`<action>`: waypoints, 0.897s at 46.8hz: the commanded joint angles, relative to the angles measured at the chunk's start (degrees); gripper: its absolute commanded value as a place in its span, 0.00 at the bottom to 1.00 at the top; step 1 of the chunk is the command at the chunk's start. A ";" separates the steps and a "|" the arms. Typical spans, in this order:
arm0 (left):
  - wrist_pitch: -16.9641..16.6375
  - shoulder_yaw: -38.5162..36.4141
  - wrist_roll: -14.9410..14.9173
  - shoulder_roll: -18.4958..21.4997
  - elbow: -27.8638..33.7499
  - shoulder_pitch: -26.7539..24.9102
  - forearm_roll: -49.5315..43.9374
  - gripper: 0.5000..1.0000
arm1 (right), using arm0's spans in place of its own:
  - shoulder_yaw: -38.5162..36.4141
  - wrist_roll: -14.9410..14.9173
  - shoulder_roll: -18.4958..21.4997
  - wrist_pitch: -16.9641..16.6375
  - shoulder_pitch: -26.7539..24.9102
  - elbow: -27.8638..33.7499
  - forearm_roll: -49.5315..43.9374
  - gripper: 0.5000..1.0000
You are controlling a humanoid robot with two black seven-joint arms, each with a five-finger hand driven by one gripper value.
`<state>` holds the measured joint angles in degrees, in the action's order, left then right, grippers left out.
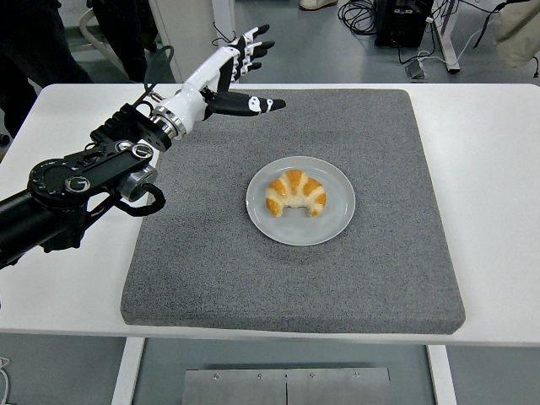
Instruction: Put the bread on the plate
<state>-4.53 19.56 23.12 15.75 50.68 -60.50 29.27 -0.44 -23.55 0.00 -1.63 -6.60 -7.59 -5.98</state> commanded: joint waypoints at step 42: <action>17.89 11.64 0.34 -0.28 -15.35 8.82 -21.36 0.94 | 0.00 0.00 0.00 -0.04 0.00 -0.32 0.00 1.00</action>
<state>13.46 31.35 23.37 15.60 35.38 -51.79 7.91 -0.44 -23.55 0.00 -1.68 -6.60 -7.83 -5.98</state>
